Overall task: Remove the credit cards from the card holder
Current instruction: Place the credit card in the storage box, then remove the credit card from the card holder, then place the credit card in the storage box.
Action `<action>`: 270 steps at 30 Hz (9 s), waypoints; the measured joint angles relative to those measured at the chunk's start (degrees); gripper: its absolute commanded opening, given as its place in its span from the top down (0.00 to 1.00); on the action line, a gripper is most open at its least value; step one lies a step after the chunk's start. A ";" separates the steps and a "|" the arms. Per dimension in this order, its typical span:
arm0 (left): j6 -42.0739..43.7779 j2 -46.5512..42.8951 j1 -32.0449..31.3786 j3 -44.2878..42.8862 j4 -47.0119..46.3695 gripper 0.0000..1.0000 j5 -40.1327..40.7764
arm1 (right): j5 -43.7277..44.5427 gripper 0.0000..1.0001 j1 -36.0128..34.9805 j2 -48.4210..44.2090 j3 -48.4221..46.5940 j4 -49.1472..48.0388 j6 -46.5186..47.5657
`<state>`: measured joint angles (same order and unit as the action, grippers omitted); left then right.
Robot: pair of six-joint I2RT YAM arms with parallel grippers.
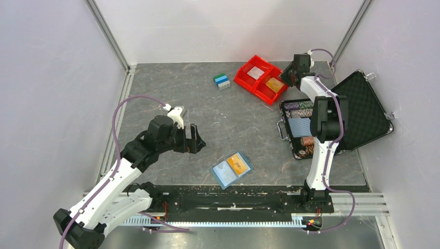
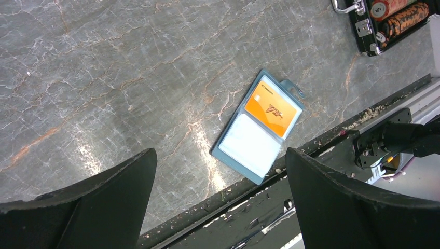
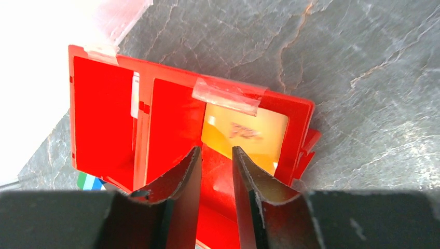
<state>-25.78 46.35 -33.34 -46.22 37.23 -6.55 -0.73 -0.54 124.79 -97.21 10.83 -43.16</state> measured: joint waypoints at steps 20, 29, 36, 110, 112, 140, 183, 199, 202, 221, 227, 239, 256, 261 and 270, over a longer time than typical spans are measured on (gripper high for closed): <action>0.02 2.62 0.00 0.00 0.13 0.00 0.39 | -2.99 0.49 -2.69 -19.87 9.33 3.34 14.58; 1.86 2.38 0.00 0.00 0.57 0.00 0.50 | -3.87 0.39 -19.06 -36.81 29.81 3.80 23.56; 2.51 1.29 0.00 0.00 1.55 0.00 1.60 | -3.21 0.32 -32.44 -48.94 47.54 3.45 25.94; -6.01 5.18 0.00 4.37 -1.01 0.03 -1.53 | 19.74 0.48 -58.88 -43.12 59.43 -5.05 18.71; -6.82 5.62 0.00 4.90 -2.10 0.04 -3.19 | 18.27 0.48 -58.14 -44.63 61.07 -6.71 18.67; -21.38 38.23 -0.96 4.35 -36.98 0.46 -26.58 | 0.70 0.48 -52.41 -58.86 78.93 -33.53 30.16; -28.39 19.50 -3.02 9.90 -45.22 0.98 -19.12 | -1.07 0.33 -48.59 -72.39 78.49 -31.65 8.07; -36.24 11.87 -2.84 16.72 -58.38 0.98 -17.40 | -2.12 0.72 -46.49 -76.48 85.53 -50.77 -12.13; -36.50 11.45 -2.84 17.07 -59.49 0.98 -17.46 | -2.08 0.79 -46.47 -76.43 86.33 -52.85 -13.62; -36.54 6.88 -2.84 18.91 -54.45 0.00 -14.23 | 0.11 1.00 -44.85 -79.91 87.65 -54.93 -14.73; -31.34 2.73 -2.84 16.06 -42.73 0.00 -11.06 | 2.32 1.00 -41.38 -80.46 81.55 -46.51 -10.21; -5.55 1.25 -2.84 -3.30 -10.82 0.00 0.83 | 2.56 1.00 -23.76 -64.92 59.45 -31.06 1.36; 5.73 1.64 -2.84 -2.12 -0.44 0.00 5.18 | 5.14 1.00 -7.78 -31.69 40.17 -25.49 2.01; 5.90 1.44 -2.84 -2.12 -0.35 0.00 5.20 | 5.66 1.00 -6.47 -25.03 33.66 -24.17 0.48; 6.10 0.46 -2.84 -2.14 0.00 0.00 6.67 | 6.21 1.00 -4.96 -15.37 22.38 -20.39 -3.67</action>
<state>-19.68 46.81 -36.18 -48.36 37.23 0.12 5.48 -5.50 109.43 -74.83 -9.56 -46.83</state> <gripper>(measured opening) 0.996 0.006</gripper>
